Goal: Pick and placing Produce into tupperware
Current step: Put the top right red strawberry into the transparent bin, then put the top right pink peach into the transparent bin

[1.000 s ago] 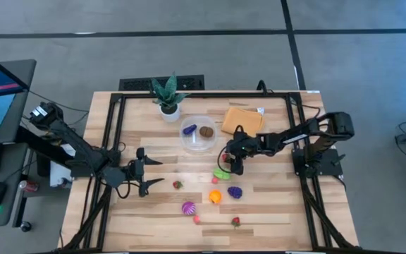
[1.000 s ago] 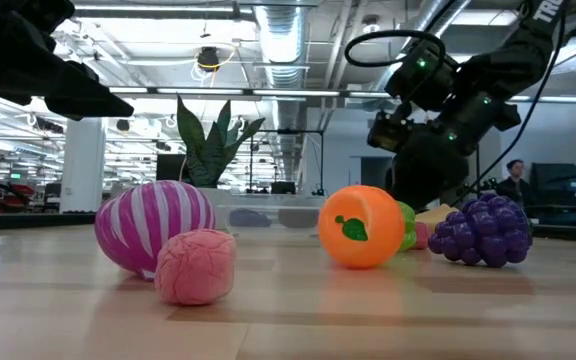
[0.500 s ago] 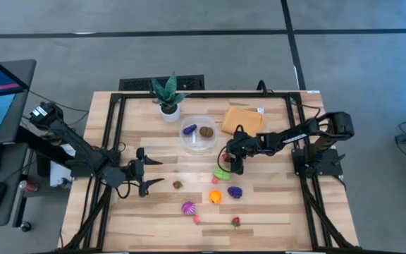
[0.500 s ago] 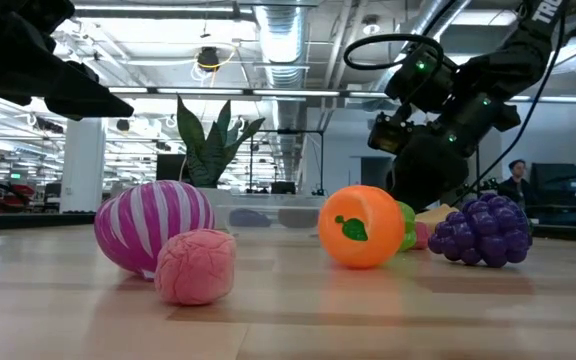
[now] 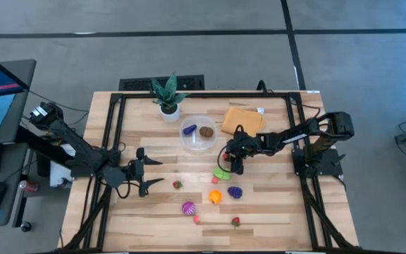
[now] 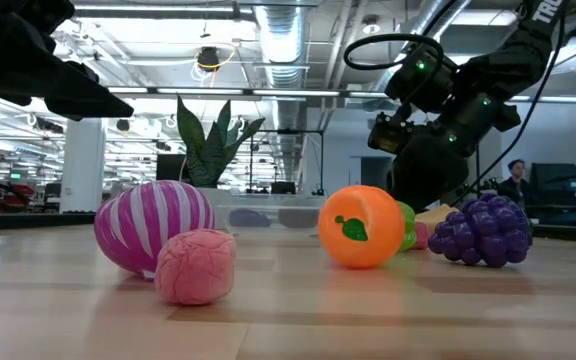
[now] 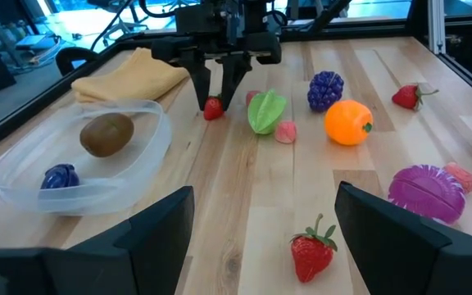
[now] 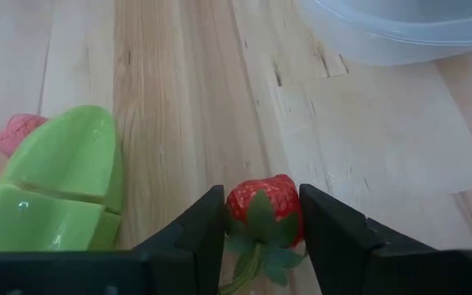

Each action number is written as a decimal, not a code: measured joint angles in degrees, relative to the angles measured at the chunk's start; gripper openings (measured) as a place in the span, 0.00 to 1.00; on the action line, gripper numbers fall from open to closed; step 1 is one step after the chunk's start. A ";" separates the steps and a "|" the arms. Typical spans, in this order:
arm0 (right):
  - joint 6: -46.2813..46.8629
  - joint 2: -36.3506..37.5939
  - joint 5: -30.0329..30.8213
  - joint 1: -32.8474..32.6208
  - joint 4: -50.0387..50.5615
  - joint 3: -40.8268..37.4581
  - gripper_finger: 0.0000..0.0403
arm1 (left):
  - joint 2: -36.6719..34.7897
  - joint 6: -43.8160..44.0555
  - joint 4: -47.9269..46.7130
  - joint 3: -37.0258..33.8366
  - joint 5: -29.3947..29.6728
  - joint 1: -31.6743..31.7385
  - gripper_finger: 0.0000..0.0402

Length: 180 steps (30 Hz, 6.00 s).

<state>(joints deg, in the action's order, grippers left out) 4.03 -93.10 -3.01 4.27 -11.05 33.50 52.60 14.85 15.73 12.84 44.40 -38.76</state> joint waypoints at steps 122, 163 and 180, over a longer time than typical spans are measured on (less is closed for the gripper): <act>-14.53 -14.12 -7.48 12.19 -1.75 25.64 0.44 | 0.00 -0.50 -1.29 0.00 -0.02 0.01 0.71; -13.39 -6.18 -10.47 6.02 11.61 25.66 0.57 | 0.00 -0.44 -1.61 0.00 -0.01 0.01 0.71; -3.88 1.12 -1.40 -4.92 35.45 25.64 0.57 | 0.00 -0.33 -1.88 0.01 -0.01 0.02 0.71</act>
<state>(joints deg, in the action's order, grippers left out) 0.16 -91.98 -4.40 -0.65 24.40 59.14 52.60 14.52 13.85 12.85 44.39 -38.74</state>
